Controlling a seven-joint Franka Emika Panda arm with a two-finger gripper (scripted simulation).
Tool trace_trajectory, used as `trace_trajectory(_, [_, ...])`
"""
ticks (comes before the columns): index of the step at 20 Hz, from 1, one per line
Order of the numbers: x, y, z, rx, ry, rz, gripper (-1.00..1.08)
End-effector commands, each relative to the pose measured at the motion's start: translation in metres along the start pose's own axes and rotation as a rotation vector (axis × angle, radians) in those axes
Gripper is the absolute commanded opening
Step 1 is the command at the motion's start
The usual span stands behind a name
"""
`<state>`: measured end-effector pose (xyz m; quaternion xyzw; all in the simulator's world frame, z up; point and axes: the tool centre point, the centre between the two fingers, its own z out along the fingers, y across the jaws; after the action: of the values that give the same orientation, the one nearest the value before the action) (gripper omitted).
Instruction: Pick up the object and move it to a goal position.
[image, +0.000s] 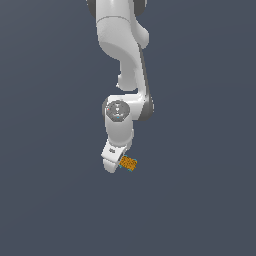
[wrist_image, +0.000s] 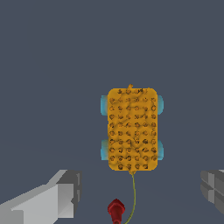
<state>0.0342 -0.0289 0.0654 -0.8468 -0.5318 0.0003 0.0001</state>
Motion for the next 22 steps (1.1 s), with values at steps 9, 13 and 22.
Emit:
trace_trajectory(9, [0.000, -0.001, 0.036, 0.000, 0.000, -0.004, 1.00])
trace_trajectory(13, [0.000, -0.001, 0.049, 0.000, 0.000, -0.005, 1.00])
trace_trajectory(22, [0.000, 0.000, 0.050, 0.000, 0.000, -0.005, -1.00])
